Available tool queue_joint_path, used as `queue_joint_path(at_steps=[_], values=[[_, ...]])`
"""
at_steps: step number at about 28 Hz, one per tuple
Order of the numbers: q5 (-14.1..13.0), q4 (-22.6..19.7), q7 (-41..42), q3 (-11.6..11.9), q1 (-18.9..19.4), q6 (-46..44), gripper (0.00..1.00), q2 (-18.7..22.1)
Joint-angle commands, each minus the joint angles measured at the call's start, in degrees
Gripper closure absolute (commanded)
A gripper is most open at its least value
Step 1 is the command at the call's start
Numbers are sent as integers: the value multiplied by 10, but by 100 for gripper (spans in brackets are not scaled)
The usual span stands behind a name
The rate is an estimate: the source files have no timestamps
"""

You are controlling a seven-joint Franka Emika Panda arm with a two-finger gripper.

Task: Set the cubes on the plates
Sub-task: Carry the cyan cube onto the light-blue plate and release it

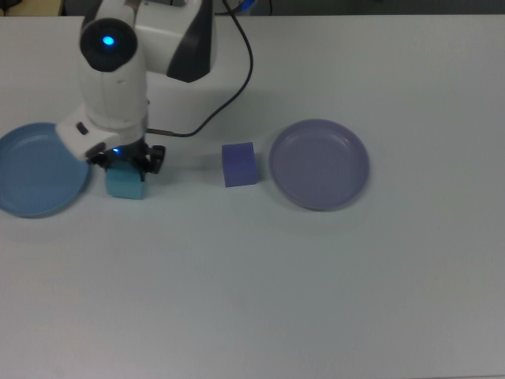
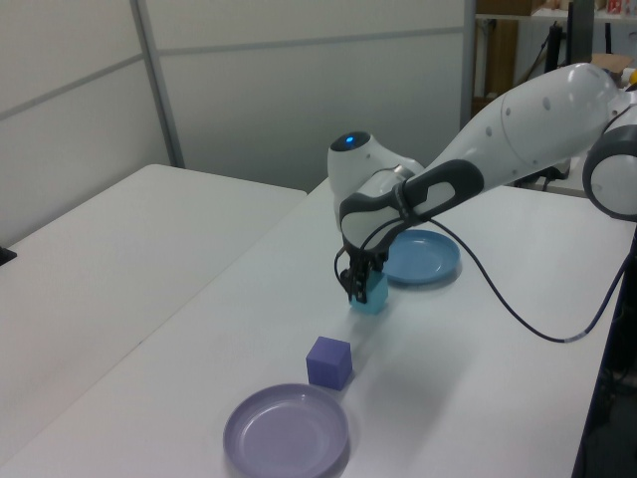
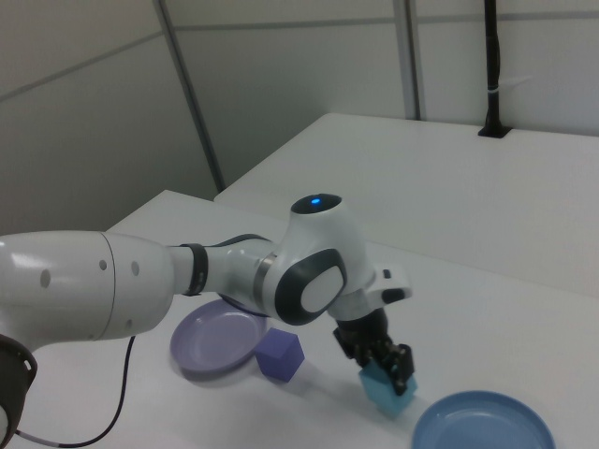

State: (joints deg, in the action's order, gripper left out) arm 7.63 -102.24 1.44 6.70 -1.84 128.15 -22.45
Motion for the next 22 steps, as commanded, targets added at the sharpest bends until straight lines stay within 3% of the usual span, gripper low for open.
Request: queue_joint_path(at_steps=[1,3,12,15,19,20,21,22], values=[[-24,12,39,2,-36,10,100,14],[-41,18,73,3,-56,10,99,14],[-46,18,134,3,-126,55,96,-5],[-46,18,146,3,-140,66,87,-17],[-43,17,147,2,-138,67,52,-26],[-42,15,147,2,-136,67,11,-25],[-42,14,146,2,-135,66,0,-24],[-42,14,146,2,-134,66,0,-23]])
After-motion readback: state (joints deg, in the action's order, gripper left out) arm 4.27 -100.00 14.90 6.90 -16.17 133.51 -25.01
